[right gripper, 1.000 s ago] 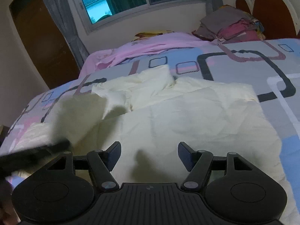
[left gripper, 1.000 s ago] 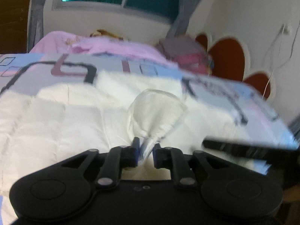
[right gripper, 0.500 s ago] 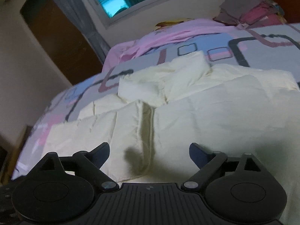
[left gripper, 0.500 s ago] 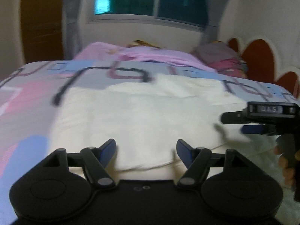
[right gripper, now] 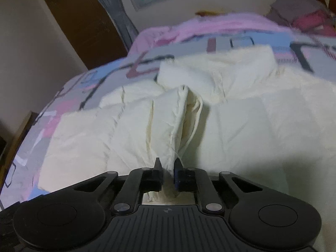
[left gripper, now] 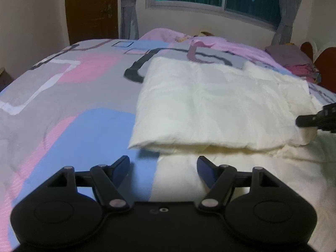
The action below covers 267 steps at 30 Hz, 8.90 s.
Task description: Fold large clothes
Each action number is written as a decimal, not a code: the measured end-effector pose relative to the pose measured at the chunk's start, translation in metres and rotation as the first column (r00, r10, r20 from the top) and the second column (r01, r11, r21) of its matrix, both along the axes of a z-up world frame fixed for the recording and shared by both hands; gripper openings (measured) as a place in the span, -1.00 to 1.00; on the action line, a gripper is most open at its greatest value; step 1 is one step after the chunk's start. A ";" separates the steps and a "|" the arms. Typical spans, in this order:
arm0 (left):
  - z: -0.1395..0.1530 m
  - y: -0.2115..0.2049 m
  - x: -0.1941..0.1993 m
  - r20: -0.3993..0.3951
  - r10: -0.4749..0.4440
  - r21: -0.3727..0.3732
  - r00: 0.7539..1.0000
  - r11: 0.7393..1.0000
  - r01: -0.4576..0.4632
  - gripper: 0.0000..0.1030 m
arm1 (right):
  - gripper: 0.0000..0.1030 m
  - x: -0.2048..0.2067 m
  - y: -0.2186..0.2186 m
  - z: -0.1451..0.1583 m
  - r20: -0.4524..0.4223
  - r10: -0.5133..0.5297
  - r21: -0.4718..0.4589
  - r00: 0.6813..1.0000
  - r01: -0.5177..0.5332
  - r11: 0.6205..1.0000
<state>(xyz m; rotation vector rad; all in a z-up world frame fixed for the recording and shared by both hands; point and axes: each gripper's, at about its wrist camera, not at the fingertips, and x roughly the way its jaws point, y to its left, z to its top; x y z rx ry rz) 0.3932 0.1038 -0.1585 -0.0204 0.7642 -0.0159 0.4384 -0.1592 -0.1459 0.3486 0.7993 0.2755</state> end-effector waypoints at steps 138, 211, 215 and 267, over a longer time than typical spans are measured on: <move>0.035 -0.113 -0.022 -0.078 -0.129 0.041 0.989 0.990 0.132 0.47 | 0.22 -0.108 -0.108 0.013 0.085 -0.108 -0.186 0.991 0.123 0.975; -0.008 0.058 -0.222 -0.180 -0.224 -0.358 0.958 0.922 0.149 -0.78 | -0.67 -0.388 -0.125 -0.025 -0.067 -0.471 -0.122 0.880 0.461 0.879; -0.001 0.062 -0.221 -0.161 -0.231 -0.380 0.960 0.912 0.156 -0.87 | -0.74 -0.389 -0.123 -0.017 -0.051 -0.478 -0.112 0.877 0.471 0.875; 0.054 -0.049 0.137 0.118 -0.048 -0.188 0.992 0.980 0.069 -0.89 | -0.83 0.016 -0.201 0.023 0.213 -0.487 -0.195 0.847 0.525 0.829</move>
